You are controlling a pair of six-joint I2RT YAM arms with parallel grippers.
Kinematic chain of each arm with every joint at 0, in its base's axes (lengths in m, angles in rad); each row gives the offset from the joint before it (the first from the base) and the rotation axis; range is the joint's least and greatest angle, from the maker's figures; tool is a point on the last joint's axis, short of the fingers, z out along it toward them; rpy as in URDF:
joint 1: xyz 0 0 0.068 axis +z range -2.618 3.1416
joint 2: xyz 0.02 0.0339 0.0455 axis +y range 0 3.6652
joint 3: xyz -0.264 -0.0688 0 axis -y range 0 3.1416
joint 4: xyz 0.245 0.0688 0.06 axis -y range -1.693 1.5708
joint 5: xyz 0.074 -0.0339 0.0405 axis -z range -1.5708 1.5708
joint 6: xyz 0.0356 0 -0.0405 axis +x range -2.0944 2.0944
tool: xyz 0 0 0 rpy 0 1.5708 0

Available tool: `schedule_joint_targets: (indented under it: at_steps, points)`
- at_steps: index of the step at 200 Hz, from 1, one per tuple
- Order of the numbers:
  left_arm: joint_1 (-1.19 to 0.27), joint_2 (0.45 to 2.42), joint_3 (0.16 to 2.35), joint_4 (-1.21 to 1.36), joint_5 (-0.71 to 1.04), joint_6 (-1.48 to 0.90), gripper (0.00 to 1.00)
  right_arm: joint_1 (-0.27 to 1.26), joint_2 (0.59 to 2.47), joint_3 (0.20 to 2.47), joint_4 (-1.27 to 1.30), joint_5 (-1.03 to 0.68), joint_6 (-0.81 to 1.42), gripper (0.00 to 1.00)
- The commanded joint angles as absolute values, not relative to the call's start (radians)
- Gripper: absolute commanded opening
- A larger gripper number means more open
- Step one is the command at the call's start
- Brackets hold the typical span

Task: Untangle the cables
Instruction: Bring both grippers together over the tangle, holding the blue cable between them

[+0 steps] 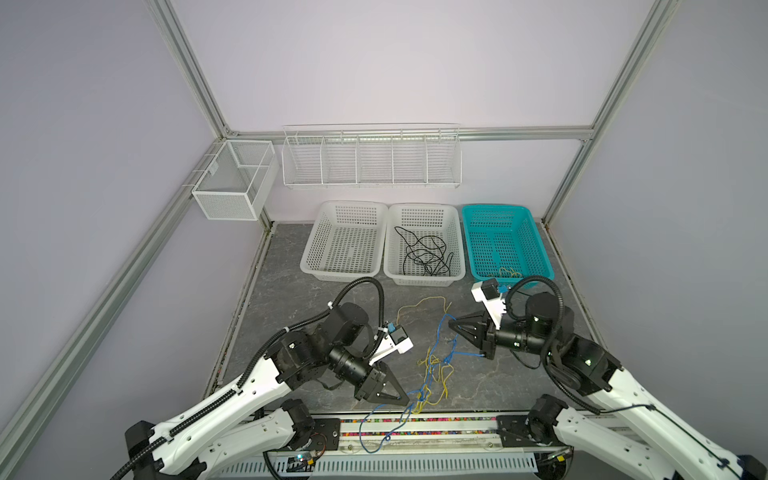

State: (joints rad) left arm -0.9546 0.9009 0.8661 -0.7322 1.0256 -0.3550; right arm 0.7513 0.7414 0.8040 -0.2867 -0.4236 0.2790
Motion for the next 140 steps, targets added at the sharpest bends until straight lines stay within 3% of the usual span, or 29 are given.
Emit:
schedule_joint_targets:
  at_steps: [1,53,140]
  points:
    - [-0.96,0.92,0.877,-0.664,1.026,-0.362,0.0,0.801,0.771,0.848,-0.245,-0.464,0.233,0.06]
    - [-0.962,0.935,0.879,-0.61,0.998,-0.372,0.0,0.987,0.834,0.849,-0.243,-0.366,0.183,0.06]
    - [-0.939,0.918,0.869,-0.562,0.815,-0.348,0.0,1.107,0.871,0.828,-0.215,-0.376,0.165,0.06]
